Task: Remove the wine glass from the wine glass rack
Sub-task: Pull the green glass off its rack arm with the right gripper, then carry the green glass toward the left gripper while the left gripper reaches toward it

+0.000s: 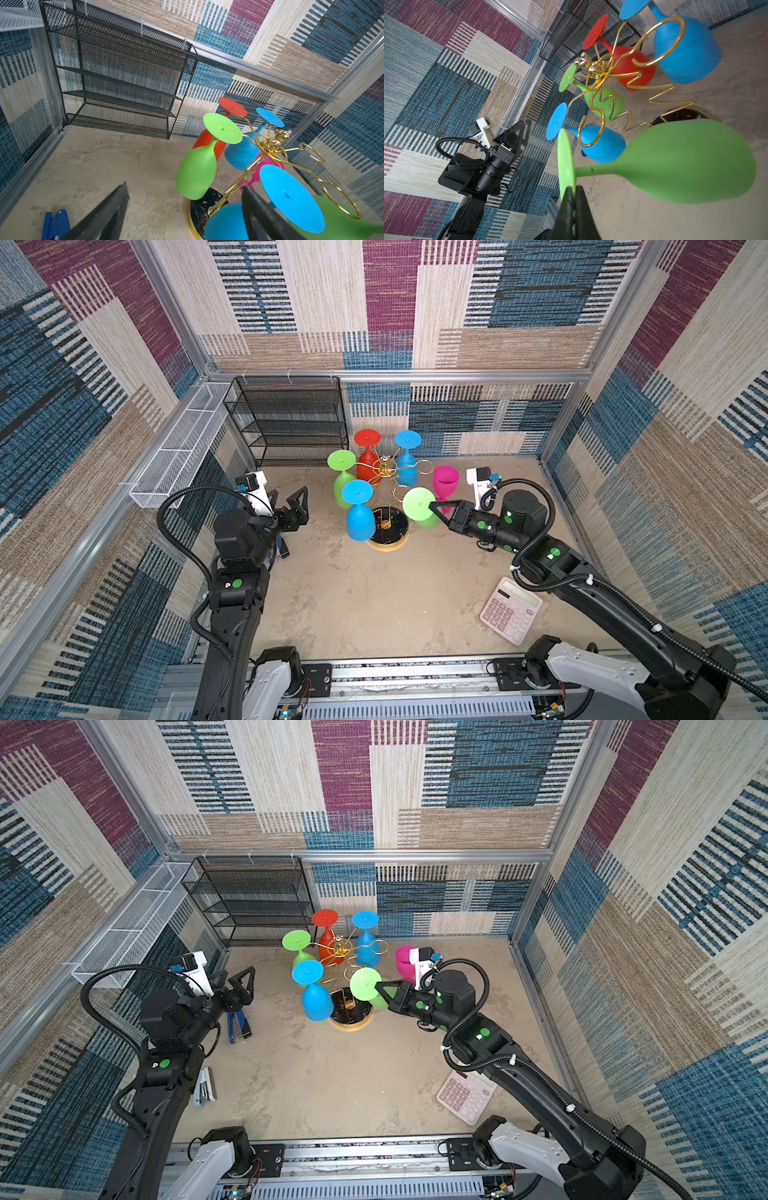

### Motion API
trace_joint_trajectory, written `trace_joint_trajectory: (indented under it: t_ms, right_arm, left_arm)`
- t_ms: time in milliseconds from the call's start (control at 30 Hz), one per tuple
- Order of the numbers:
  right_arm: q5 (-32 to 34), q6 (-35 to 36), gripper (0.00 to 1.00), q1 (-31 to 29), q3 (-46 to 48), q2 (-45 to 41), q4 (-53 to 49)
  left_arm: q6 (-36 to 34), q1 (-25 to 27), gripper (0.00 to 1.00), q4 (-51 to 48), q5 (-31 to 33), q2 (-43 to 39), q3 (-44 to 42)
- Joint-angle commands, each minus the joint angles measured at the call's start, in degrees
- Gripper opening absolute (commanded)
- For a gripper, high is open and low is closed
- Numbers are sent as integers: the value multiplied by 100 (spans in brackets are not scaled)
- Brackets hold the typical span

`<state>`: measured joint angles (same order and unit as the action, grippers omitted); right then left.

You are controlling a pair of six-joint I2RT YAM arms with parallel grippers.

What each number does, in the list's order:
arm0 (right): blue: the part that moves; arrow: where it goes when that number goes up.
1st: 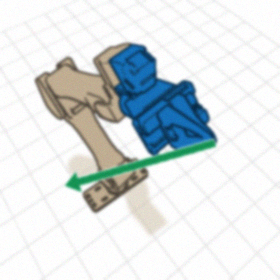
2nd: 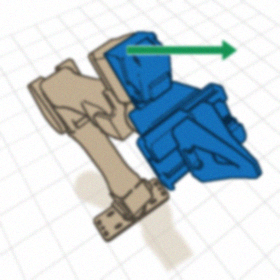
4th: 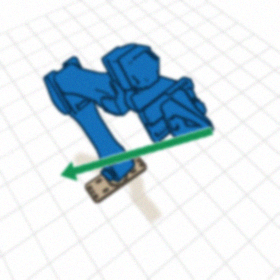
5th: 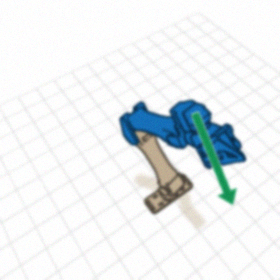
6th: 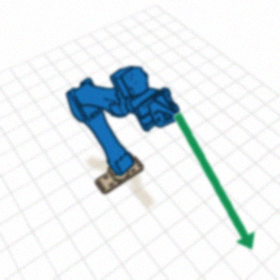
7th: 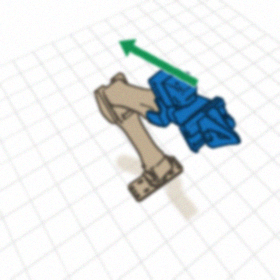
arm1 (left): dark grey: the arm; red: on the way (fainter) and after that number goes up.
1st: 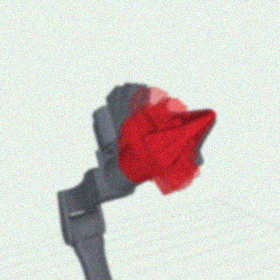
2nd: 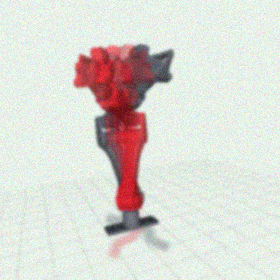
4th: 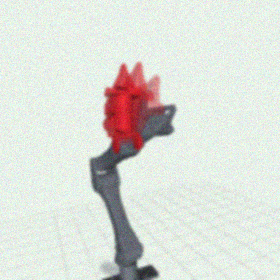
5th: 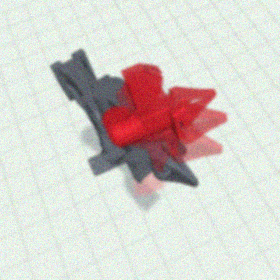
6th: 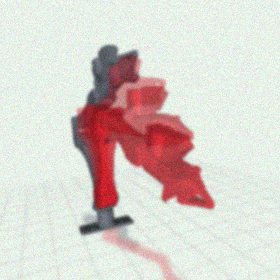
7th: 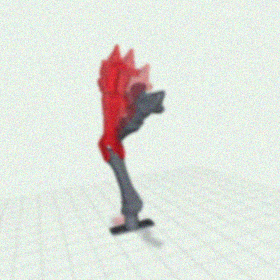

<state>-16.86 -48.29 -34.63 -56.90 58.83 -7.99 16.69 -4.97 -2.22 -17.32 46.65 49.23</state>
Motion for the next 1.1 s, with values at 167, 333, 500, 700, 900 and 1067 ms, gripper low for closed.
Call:
trace_joint_trajectory:
  t_ms: [167, 333, 500, 700, 900, 1067]
  right_arm:
    - [132, 262, 0, 492, 65, -429, -122]
    - [89, 410, 0, 696, -47, -472, -122]
    - [126, 597, 0, 804, -187, -444, -126]
    - [147, 810, 0, 870, -295, -406, -79]
    - [271, 1112, 0, 906, -517, -337, -186]
    - [315, 1325, 0, 914, -683, -247, -218]
  left_arm:
    - [362, -9, 84, -87, -438, -42, 343]
    - [556, -10, 81, -220, -786, 5, 594]
    - [765, -4, 79, -327, -1306, 100, 876]
    - [1085, 2, 74, -332, -2197, 301, 1209]
    - [1623, 30, 68, -326, -3224, 738, 1617]
    - [1875, 156, 63, -327, -3596, 977, 1773]
